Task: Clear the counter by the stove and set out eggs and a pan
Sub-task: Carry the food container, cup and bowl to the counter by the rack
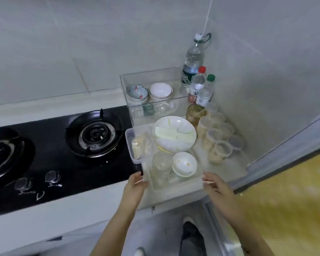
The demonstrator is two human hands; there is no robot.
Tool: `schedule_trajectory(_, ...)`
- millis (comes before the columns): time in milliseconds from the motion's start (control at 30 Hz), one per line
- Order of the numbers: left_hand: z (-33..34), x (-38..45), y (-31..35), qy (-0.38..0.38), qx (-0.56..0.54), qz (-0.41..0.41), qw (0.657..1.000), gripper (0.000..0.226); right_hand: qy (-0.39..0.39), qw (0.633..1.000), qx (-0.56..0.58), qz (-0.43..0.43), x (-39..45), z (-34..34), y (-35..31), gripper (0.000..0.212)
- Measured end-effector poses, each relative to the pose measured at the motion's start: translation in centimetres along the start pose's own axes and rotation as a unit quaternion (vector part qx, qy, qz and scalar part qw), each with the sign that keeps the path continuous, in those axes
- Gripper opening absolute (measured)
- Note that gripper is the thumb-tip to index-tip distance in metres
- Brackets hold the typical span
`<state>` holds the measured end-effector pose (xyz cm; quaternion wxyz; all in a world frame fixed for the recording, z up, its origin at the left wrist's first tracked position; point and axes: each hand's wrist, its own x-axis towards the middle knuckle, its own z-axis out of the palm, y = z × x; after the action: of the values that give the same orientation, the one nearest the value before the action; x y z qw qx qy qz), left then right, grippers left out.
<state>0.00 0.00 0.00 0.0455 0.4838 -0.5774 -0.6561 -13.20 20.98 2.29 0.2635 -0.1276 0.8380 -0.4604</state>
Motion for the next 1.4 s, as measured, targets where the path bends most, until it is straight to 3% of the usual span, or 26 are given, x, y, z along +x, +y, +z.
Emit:
schedule_trajectory(100,2.3,1.1,-0.2,0.032,0.012,-0.028,0.999,0.047,-0.024,0.999,-0.026,0.003,4.3,-1.6,0.6,0.027)
schedule_trajectory(300,5.8,2.7,-1.2,0.118,0.072,-0.089,0.986,0.039,-0.153,0.984,-0.085,0.026,10.0,-3.1,2.1,0.035)
schedule_trajectory(433,7.0,2.8,-1.0,0.194,0.113,-0.06,0.973,0.031,-0.188,0.979,-0.047,0.068,12.3,-3.6,2.5,0.028)
schedule_trajectory(600,7.3,2.1,-1.0,0.193,0.162,-0.029,0.967,0.026,-0.224,0.968,-0.021,0.11,13.3,-3.2,3.3,0.016)
schedule_trajectory(733,7.0,1.9,-1.4,0.202,0.161,-0.002,0.966,0.024,-0.218,0.96,0.045,0.168,13.5,-2.5,2.8,0.015)
schedule_trajectory(867,6.6,0.8,-1.1,0.197,0.156,0.028,0.967,0.022,-0.207,0.927,0.196,0.245,13.0,-1.9,2.6,0.028)
schedule_trajectory(1067,5.8,-0.3,1.4,0.173,0.209,0.092,0.958,0.022,-0.226,0.896,0.297,0.243,12.1,-1.5,0.9,0.058)
schedule_trajectory(1167,5.4,-0.5,2.9,0.164,0.206,0.124,0.957,0.032,-0.18,0.889,0.329,0.262,12.2,-1.3,-0.3,0.05)
schedule_trajectory(1267,5.1,-0.7,4.3,0.16,0.191,0.132,0.959,0.02,-0.149,0.894,0.355,0.228,12.2,-1.4,-1.3,0.043)
schedule_trajectory(1400,4.6,-0.9,6.4,0.143,0.075,0.134,0.978,0.02,-0.109,0.899,0.377,0.194,12.4,-1.6,-2.9,0.028)
